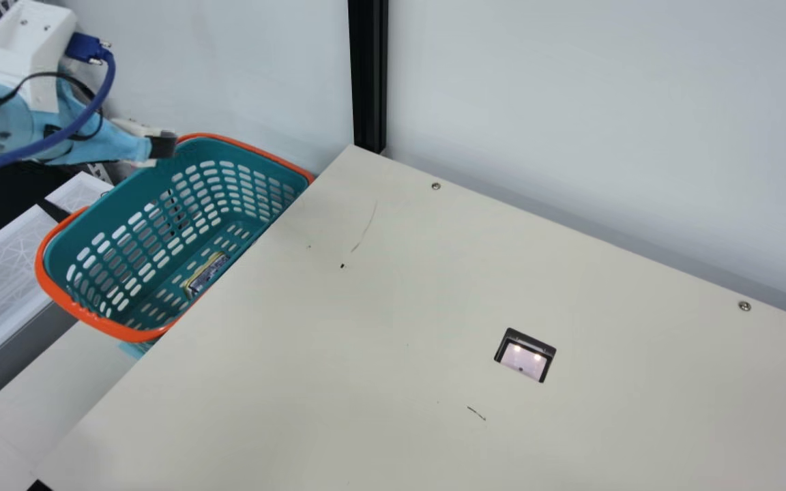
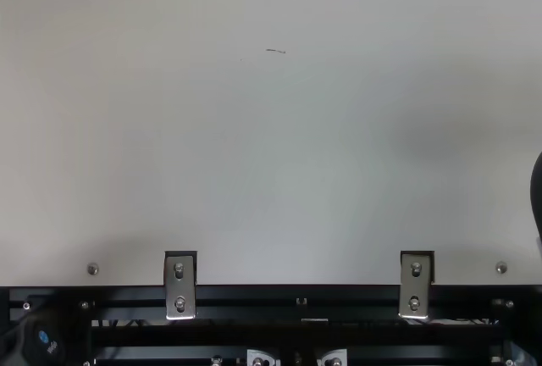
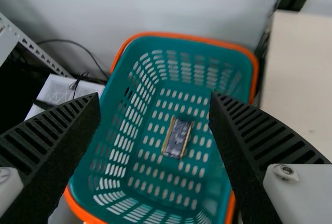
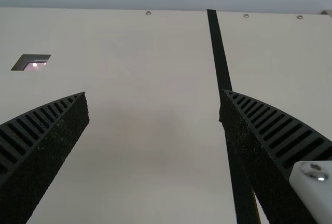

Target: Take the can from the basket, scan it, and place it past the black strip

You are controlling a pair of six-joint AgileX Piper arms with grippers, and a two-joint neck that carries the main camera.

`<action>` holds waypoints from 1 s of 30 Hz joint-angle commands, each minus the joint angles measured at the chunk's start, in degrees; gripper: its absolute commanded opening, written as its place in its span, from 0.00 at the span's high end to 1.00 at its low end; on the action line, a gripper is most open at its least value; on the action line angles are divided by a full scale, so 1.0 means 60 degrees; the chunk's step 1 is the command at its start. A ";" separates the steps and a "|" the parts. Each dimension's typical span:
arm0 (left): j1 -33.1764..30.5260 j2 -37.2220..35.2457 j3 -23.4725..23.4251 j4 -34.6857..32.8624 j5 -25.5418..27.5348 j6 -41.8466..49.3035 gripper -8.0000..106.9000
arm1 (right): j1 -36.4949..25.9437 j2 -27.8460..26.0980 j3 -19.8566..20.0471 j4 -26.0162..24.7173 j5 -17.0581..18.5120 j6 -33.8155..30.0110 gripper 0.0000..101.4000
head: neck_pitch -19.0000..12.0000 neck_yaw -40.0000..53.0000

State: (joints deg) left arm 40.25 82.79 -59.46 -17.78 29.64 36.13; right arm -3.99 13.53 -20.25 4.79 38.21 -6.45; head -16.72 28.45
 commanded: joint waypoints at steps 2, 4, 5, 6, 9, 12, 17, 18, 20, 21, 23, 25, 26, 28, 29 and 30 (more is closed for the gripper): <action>0.0446 0.1144 -0.0349 -0.0086 0.0148 0.1566 0.15 | 0.0000 0.0000 0.0000 0.0000 0.0000 0.0000 0.00 | -0.0217 0.0206; 0.0576 0.1551 -0.0513 -0.0072 0.0243 0.1945 0.15 | 0.0000 0.0000 0.0000 0.0000 0.0000 0.0000 0.00 | -0.0217 0.0206; 0.0615 0.1741 -0.0577 -0.0061 0.0299 0.2118 0.15 | 0.0000 0.0000 0.0000 0.0000 0.0000 0.0000 0.00 | -0.0217 0.0206; 0.0653 0.1927 -0.0645 -0.0042 0.0363 0.2279 0.15 | 0.0000 0.0000 0.0000 0.0000 0.0000 0.0000 0.00 | -0.0217 0.0206; 0.0702 0.2456 -0.0835 0.0045 0.0592 0.2665 0.15 | 0.0000 0.0000 0.0000 0.0000 0.0000 0.0000 0.00 | -0.0217 0.0206; 0.0693 0.2950 -0.1015 0.0204 0.0799 0.2888 0.15 | 0.0000 0.0000 0.0000 0.0000 0.0000 0.0000 0.00 | -0.0217 0.0206; 0.0565 0.3756 -0.1359 0.0653 0.1065 0.2802 0.15 | 0.0000 0.0000 0.0000 0.0000 0.0000 0.0000 0.00 | -0.0217 0.0206; 0.0528 0.3909 -0.1422 0.0752 0.1095 0.2746 0.15 | 0.0000 0.0000 0.0000 0.0000 0.0000 0.0000 0.00 | -0.0217 0.0206; 0.0442 0.4249 -0.1586 0.0945 0.1170 0.2590 0.15 | 0.0000 0.0000 0.0000 0.0000 0.0000 0.0000 0.00 | -0.0217 0.0206; 0.0397 0.4418 -0.1660 0.1044 0.1190 0.2506 0.15 | 0.0000 0.0000 0.0000 0.0000 0.0000 0.0000 0.00 | -0.0217 0.0206; 0.0294 0.4764 -0.1828 0.1242 0.1229 0.2292 0.15 | 0.0000 0.0000 0.0000 0.0000 0.0000 0.0000 0.00 | -0.0217 0.0206; 0.0188 0.5116 -0.2000 0.1424 0.1256 0.2057 0.15 | 0.0000 0.0000 0.0000 0.0000 0.0000 0.0000 0.00 | -0.0217 0.0206; 0.0130 0.5296 -0.2100 0.1519 0.1277 0.1915 0.15 | 0.0000 0.0000 0.0000 0.0000 0.0000 0.0000 0.00 | -0.0217 0.0206; 0.0013 0.5634 -0.2270 0.1701 0.1290 0.1640 0.15 | 0.0000 0.0000 0.0000 0.0000 0.0000 0.0000 0.00 | -0.0217 0.0206; -0.0046 0.5809 -0.2366 0.1790 0.1306 0.1483 0.15 | 0.0000 0.0000 0.0000 0.0000 0.0000 0.0000 0.00 | -0.0217 0.0206; -0.0099 0.5968 -0.2448 0.1869 0.1320 0.1342 0.15 | 0.0000 0.0000 0.0000 0.0000 0.0000 0.0000 0.00 | -0.0217 0.0206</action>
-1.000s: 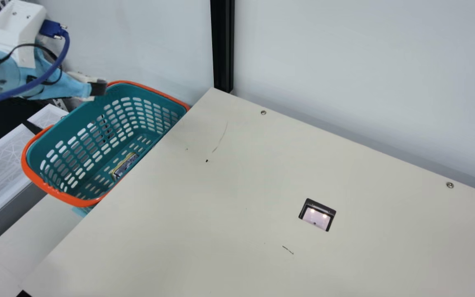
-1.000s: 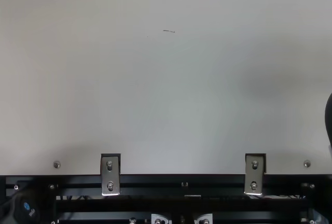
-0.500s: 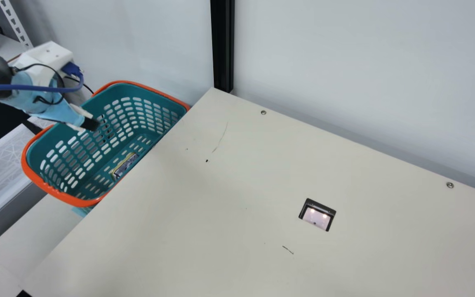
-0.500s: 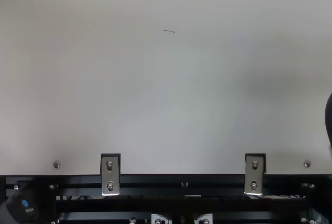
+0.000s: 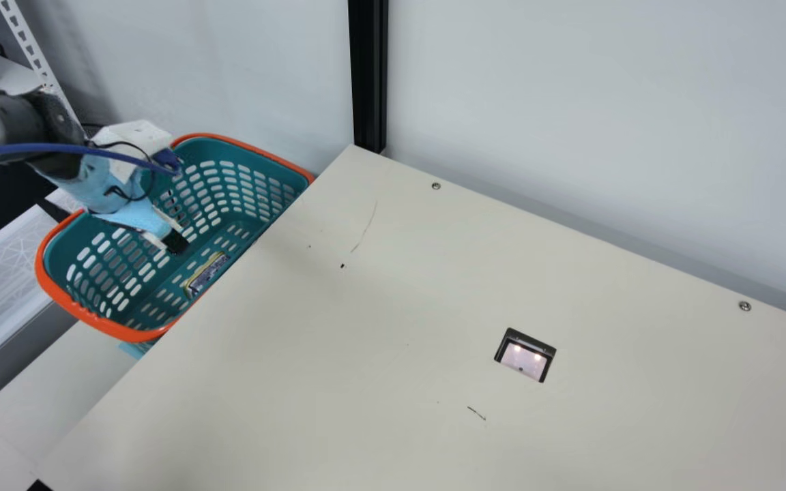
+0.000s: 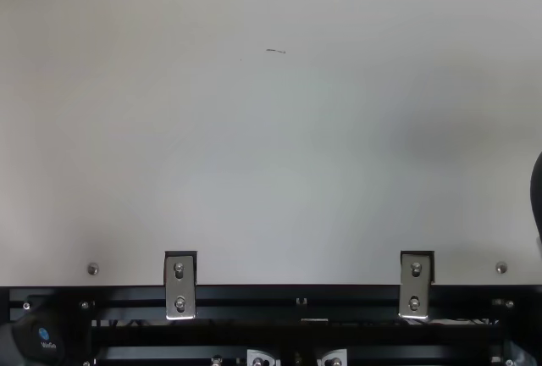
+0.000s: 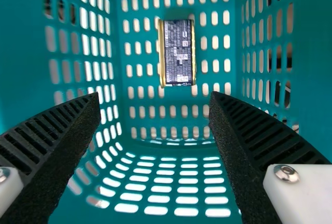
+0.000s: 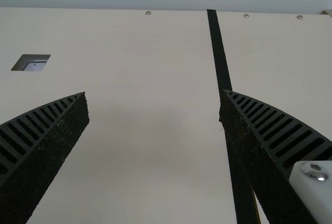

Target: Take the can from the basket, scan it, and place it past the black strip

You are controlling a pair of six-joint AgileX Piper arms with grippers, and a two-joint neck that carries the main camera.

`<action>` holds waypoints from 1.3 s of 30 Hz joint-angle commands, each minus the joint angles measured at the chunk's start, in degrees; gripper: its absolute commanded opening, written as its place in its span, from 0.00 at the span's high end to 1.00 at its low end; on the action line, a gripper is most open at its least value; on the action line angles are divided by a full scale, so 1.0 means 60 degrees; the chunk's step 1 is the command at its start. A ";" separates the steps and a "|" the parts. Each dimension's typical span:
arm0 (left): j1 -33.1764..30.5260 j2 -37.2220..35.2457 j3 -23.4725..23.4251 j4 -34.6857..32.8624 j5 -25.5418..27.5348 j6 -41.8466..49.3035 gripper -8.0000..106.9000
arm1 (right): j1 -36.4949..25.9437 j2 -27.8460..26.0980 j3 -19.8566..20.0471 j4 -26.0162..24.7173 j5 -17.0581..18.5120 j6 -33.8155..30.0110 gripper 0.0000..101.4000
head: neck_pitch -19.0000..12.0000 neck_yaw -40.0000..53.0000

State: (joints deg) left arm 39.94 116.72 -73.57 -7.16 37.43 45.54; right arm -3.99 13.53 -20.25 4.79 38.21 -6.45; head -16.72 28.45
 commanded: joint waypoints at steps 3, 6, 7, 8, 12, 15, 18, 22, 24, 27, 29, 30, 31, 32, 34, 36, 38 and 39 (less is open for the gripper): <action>-0.0224 0.0808 -0.0376 0.0304 0.0065 -0.0632 0.15 | 0.0000 0.0000 0.0000 0.0000 0.0000 0.0000 0.00 | -0.0217 0.0206; -0.0387 0.1251 -0.0659 0.0433 0.0144 -0.0945 0.15 | 0.0000 0.0000 0.0000 0.0000 0.0000 0.0000 0.00 | -0.0217 0.0206; -0.0437 0.1385 -0.0745 0.0465 0.0166 -0.1029 0.15 | 0.0000 0.0000 0.0000 0.0000 0.0000 0.0000 0.00 | -0.0217 0.0206; -0.0484 0.1522 -0.0840 0.0495 0.0188 -0.1108 0.15 | 0.0000 0.0000 0.0000 0.0000 0.0000 0.0000 0.00 | -0.0217 0.0206; -0.0635 0.2066 -0.1258 0.0606 0.0287 -0.1399 0.15 | 0.0000 0.0000 0.0000 0.0000 0.0000 0.0000 0.00 | -0.0217 0.0206; -0.0710 0.2444 -0.1593 0.0716 0.0356 -0.1602 0.15 | 0.0000 0.0000 0.0000 0.0000 0.0000 0.0000 0.00 | -0.0217 0.0206; -0.0761 0.2788 -0.1951 0.0804 0.0469 -0.1773 0.15 | 0.0000 0.0000 0.0000 0.0000 0.0000 0.0000 0.00 | -0.0217 0.0206; -0.0794 0.3229 -0.2451 0.0882 0.0634 -0.1917 0.15 | 0.0000 0.0000 0.0000 0.0000 0.0000 0.0000 0.00 | -0.0217 0.0206; -0.0800 0.3416 -0.2692 0.0909 0.0725 -0.1960 0.15 | 0.0000 0.0000 0.0000 0.0000 0.0000 0.0000 0.00 | -0.0217 0.0206; -0.0800 0.3681 -0.3036 0.0926 0.0851 -0.1994 0.15 | 0.0000 0.0000 0.0000 0.0000 0.0000 0.0000 0.00 | -0.0217 0.0206; -0.0795 0.3844 -0.3246 0.0925 0.0925 -0.2001 0.15 | 0.0000 0.0000 0.0000 0.0000 0.0000 0.0000 0.00 | -0.0217 0.0206; -0.0793 0.3925 -0.3350 0.0922 0.0962 -0.2002 0.15 | 0.0000 0.0000 0.0000 0.0000 0.0000 0.0000 0.00 | -0.0217 0.0206; -0.0790 0.4017 -0.3458 0.0915 0.1003 -0.2002 0.15 | 0.0000 0.0000 0.0000 0.0000 0.0000 0.0000 0.00 | -0.0217 0.0206; -0.0789 0.4099 -0.3543 0.0910 0.1030 -0.2004 0.15 | 0.0000 0.0000 0.0000 0.0000 0.0000 0.0000 0.00 | -0.0217 0.0206; -0.0787 0.4267 -0.3715 0.0915 0.1085 -0.2006 0.15 | 0.0000 0.0000 0.0000 0.0000 0.0000 0.0000 0.00 | -0.0217 0.0206; -0.0784 0.4418 -0.3846 0.0913 0.1115 -0.2004 0.15 | 0.0000 0.0000 0.0000 0.0000 0.0000 0.0000 0.00 | -0.0217 0.0206; -0.0783 0.4568 -0.3958 0.0901 0.1133 -0.1993 0.15 | 0.0000 0.0000 0.0000 0.0000 0.0000 0.0000 0.00 | -0.0217 0.0206; -0.0784 0.4643 -0.4004 0.0893 0.1131 -0.1987 0.15 | 0.0000 0.0000 0.0000 0.0000 0.0000 0.0000 0.00 | -0.0217 0.0206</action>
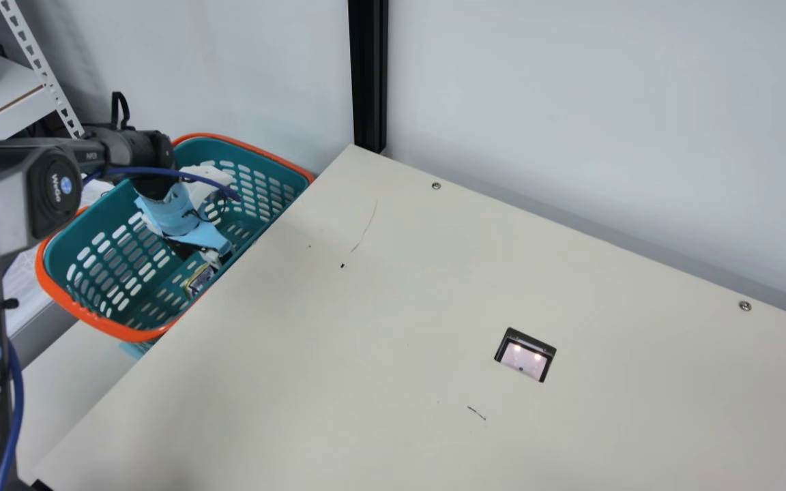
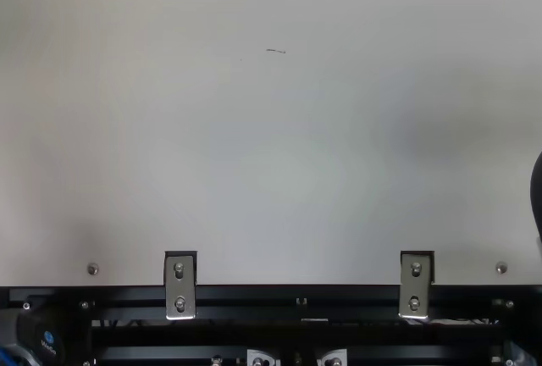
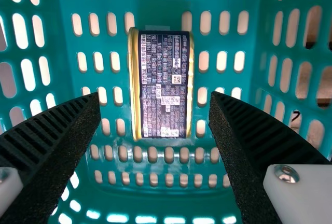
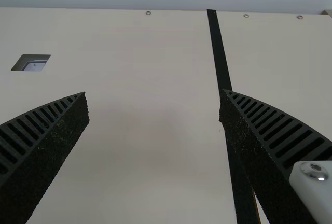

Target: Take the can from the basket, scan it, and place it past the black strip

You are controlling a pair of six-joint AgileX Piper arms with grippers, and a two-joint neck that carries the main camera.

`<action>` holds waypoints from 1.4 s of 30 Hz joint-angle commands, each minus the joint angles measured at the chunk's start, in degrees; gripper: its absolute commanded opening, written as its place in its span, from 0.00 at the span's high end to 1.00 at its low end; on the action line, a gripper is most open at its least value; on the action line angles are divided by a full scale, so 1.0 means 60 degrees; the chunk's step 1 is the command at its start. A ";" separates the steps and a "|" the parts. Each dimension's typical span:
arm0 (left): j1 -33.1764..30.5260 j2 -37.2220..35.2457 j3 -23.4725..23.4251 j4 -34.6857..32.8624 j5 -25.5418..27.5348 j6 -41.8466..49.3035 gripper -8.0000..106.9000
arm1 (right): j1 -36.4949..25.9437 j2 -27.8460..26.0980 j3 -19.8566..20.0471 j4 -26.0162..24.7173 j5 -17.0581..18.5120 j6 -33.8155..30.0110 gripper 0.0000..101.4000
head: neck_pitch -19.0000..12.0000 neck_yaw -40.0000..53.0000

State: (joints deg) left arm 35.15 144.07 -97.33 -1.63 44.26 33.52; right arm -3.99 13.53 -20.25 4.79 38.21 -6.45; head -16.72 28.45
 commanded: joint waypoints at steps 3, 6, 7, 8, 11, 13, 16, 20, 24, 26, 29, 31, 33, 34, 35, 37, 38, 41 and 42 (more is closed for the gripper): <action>0.0005 0.0272 -0.0133 -0.0057 -0.0025 0.0029 0.15 | 0.0000 0.0000 0.0000 0.0000 0.0000 0.0000 0.00 | -0.0217 0.0206; -0.0017 0.0420 -0.0180 -0.0098 -0.0057 0.0035 0.15 | 0.0000 0.0000 0.0000 0.0000 0.0000 0.0000 0.00 | -0.0217 0.0206; -0.0025 0.0478 -0.0201 -0.0117 -0.0070 0.0039 0.15 | 0.0000 0.0000 0.0000 0.0000 0.0000 0.0000 0.00 | -0.0217 0.0206; -0.0034 0.0537 -0.0223 -0.0132 -0.0088 0.0039 0.15 | 0.0000 0.0000 0.0000 0.0000 0.0000 0.0000 0.00 | -0.0217 0.0206; -0.0055 0.0727 -0.0290 -0.0153 -0.0161 0.0016 0.15 | 0.0000 0.0000 0.0000 0.0000 0.0000 0.0000 0.00 | -0.0217 0.0206; -0.0065 0.0850 -0.0326 -0.0153 -0.0217 -0.0008 0.15 | 0.0000 0.0000 0.0000 0.0000 0.0000 0.0000 0.00 | -0.0217 0.0206; -0.0062 0.1011 -0.0365 -0.0140 -0.0296 -0.0054 0.15 | 0.0000 0.0000 0.0000 0.0000 0.0000 0.0000 0.00 | -0.0217 0.0206; -0.0051 0.1196 -0.0433 -0.0137 -0.0422 -0.0151 0.15 | 0.0000 0.0000 0.0000 0.0000 0.0000 0.0000 0.00 | -0.0217 0.0206; -0.0037 0.1331 -0.0508 -0.0225 -0.0538 -0.0146 0.84 | 0.0000 0.0000 0.0000 0.0000 0.0000 0.0000 0.00 | -0.0217 0.0206; -0.0031 0.1354 -0.0528 -0.0322 -0.0563 -0.0096 0.84 | 0.0000 0.0000 0.0000 0.0000 0.0000 0.0000 0.00 | -0.0217 0.0206; -0.0021 0.1325 -0.0505 -0.0471 -0.0617 -0.0031 0.84 | 0.0000 0.0000 0.0000 0.0000 0.0000 0.0000 0.00 | -0.0217 0.0206; -0.0008 0.1248 -0.0451 -0.0624 -0.0673 0.0041 0.84 | 0.0000 0.0000 0.0000 0.0000 0.0000 0.0000 0.00 | -0.0217 0.0206; 0.0004 0.1106 -0.0347 -0.0805 -0.0785 0.0152 0.84 | 0.0000 0.0000 0.0000 0.0000 0.0000 0.0000 0.00 | -0.0217 0.0206; 0.0014 0.0998 -0.0271 -0.0930 -0.0849 0.0243 0.84 | 0.0000 0.0000 0.0000 0.0000 0.0000 0.0000 0.00 | -0.0217 0.0206; 0.0020 0.0875 -0.0175 -0.1028 -0.0964 0.0338 0.84 | 0.0000 0.0000 0.0000 0.0000 0.0000 0.0000 0.00 | -0.0217 0.0206; 0.0044 0.0572 0.0048 -0.1313 -0.1169 0.0577 0.84 | 0.0000 0.0000 0.0000 0.0000 0.0000 0.0000 0.00 | -0.0217 0.0206; 0.0058 0.0403 0.0174 -0.1448 -0.1299 0.0705 0.84 | 0.0000 0.0000 0.0000 0.0000 0.0000 0.0000 0.00 | -0.0217 0.0206; 0.0109 -0.0203 0.0589 -0.1940 -0.1662 0.1155 0.84 | 0.0000 0.0000 0.0000 0.0000 0.0000 0.0000 0.00 | -0.0217 0.0206; 0.0131 -0.0427 0.0733 -0.2120 -0.1776 0.1318 0.84 | 0.0000 0.0000 0.0000 0.0000 0.0000 0.0000 0.00 | -0.0217 0.0206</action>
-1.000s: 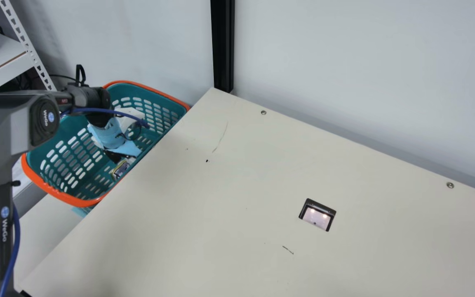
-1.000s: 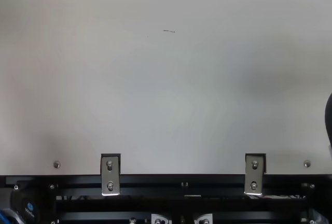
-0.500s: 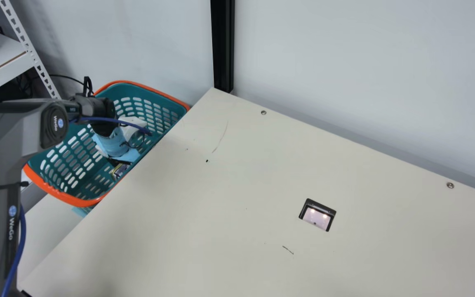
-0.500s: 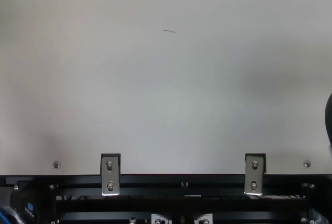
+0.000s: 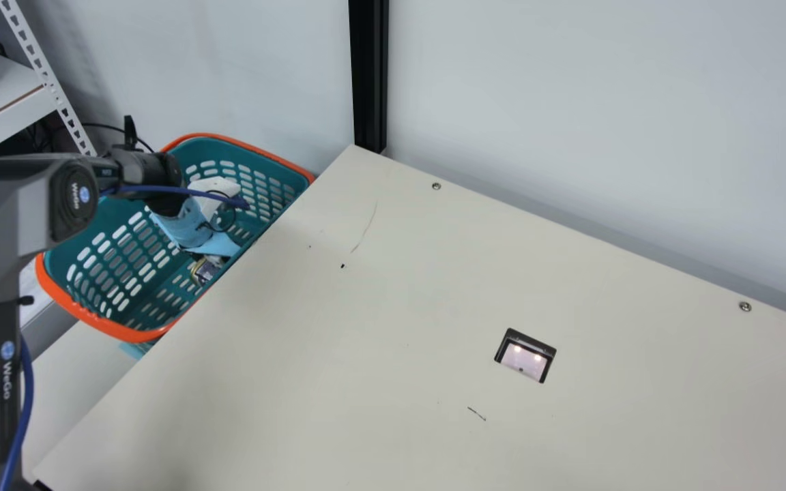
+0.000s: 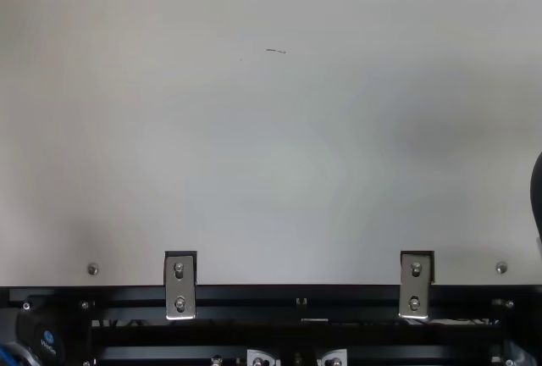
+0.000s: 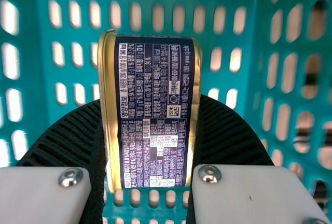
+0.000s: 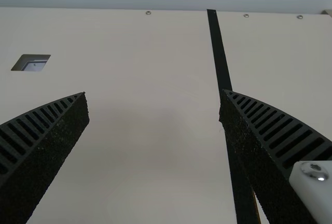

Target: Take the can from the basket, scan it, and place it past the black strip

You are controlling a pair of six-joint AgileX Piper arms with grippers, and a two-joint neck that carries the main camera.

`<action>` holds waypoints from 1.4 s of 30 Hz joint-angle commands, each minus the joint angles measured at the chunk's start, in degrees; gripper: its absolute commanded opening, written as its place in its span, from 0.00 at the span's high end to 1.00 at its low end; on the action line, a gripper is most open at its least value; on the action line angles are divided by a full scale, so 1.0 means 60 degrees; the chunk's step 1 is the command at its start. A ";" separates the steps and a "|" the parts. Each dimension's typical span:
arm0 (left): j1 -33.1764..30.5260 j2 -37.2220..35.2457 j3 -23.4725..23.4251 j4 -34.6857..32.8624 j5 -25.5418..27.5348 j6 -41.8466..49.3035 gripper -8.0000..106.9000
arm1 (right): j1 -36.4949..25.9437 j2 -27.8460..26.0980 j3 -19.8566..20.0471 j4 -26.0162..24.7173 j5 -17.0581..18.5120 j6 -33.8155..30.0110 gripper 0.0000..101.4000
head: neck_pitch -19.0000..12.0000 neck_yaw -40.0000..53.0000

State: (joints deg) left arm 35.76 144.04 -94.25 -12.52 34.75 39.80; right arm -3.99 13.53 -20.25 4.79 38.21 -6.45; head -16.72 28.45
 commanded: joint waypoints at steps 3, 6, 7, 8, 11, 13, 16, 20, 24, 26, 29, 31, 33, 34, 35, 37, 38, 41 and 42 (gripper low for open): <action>0.0095 -0.1124 0.0612 -0.0890 -0.0435 0.0772 0.84 | 0.0000 0.0000 0.0000 0.0000 0.0000 0.0000 0.00 | -0.0217 0.0206; 0.0176 -0.1850 0.0975 -0.1491 -0.0582 0.1263 0.84 | 0.0000 0.0000 0.0000 0.0000 0.0000 0.0000 0.00 | -0.0217 0.0206; 0.0205 -0.2080 0.1081 -0.1674 -0.0622 0.1409 0.84 | 0.0000 0.0000 0.0000 0.0000 0.0000 0.0000 0.00 | -0.0217 0.0206; 0.0236 -0.2315 0.1194 -0.1883 -0.0645 0.1571 0.84 | 0.0000 0.0000 0.0000 0.0000 0.0000 0.0000 0.00 | -0.0217 0.0206; 0.0344 -0.3067 0.1535 -0.2470 -0.0674 0.2014 0.84 | 0.0000 0.0000 0.0000 0.0000 0.0000 0.0000 0.00 | -0.0217 0.0206; 0.0426 -0.3591 0.1778 -0.2847 -0.0668 0.2283 0.84 | 0.0000 0.0000 0.0000 0.0000 0.0000 0.0000 0.00 | -0.0217 0.0206; 0.0557 -0.4384 0.2140 -0.3368 -0.0610 0.2590 0.84 | 0.0000 0.0000 0.0000 0.0000 0.0000 0.0000 0.00 | -0.0217 0.0206; 0.0720 -0.5431 0.2642 -0.3978 -0.0548 0.2779 0.84 | 0.0000 0.0000 0.0000 0.0000 0.0000 0.0000 0.00 | -0.0217 0.0206; 0.0819 -0.6489 0.3184 -0.4388 -0.0488 0.2636 0.84 | 0.0000 0.0000 0.0000 0.0000 0.0000 0.0000 0.00 | -0.0217 0.0206; 0.0831 -0.7019 0.3446 -0.4506 -0.0444 0.2433 0.84 | 0.0000 0.0000 0.0000 0.0000 0.0000 0.0000 0.00 | -0.0217 0.0206; 0.0817 -0.7776 0.3810 -0.4556 -0.0306 0.1945 0.84 | 0.0000 0.0000 0.0000 0.0000 0.0000 0.0000 0.00 | -0.0217 0.0206; 0.0789 -0.8258 0.4029 -0.4498 -0.0118 0.1477 0.84 | 0.0000 0.0000 0.0000 0.0000 0.0000 0.0000 0.00 | -0.0217 0.0206; 0.0747 -0.8696 0.4208 -0.4390 0.0118 0.0943 0.84 | 0.0000 0.0000 0.0000 0.0000 0.0000 0.0000 0.00 | -0.0217 0.0206; 0.0726 -0.8899 0.4279 -0.4329 0.0267 0.0663 0.84 | 0.0000 0.0000 0.0000 0.0000 0.0000 0.0000 0.00 | -0.0217 0.0206; 0.0701 -0.9103 0.4345 -0.4263 0.0423 0.0378 0.84 | 0.0000 0.0000 0.0000 0.0000 0.0000 0.0000 0.00 | -0.0217 0.0206; 0.0660 -0.9469 0.4435 -0.4149 0.0789 -0.0172 0.84 | 0.0000 0.0000 0.0000 0.0000 0.0000 0.0000 0.00 | -0.0217 0.0206; 0.0639 -0.9649 0.4474 -0.4091 0.0976 -0.0431 0.84 | 0.0000 0.0000 0.0000 0.0000 0.0000 0.0000 0.00 | -0.0217 0.0206; 0.0551 -1.0134 0.4517 -0.3908 0.1594 -0.1198 0.84 | 0.0000 0.0000 0.0000 0.0000 0.0000 0.0000 0.00 | -0.0217 0.0206; 0.0523 -1.0273 0.4519 -0.3865 0.1810 -0.1426 0.84 | 0.0000 0.0000 0.0000 0.0000 0.0000 0.0000 0.00 | -0.0217 0.0206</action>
State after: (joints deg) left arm 39.06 84.08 -67.18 -35.84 43.04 35.41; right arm -3.99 13.53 -20.25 4.79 38.21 -6.45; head -16.72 28.74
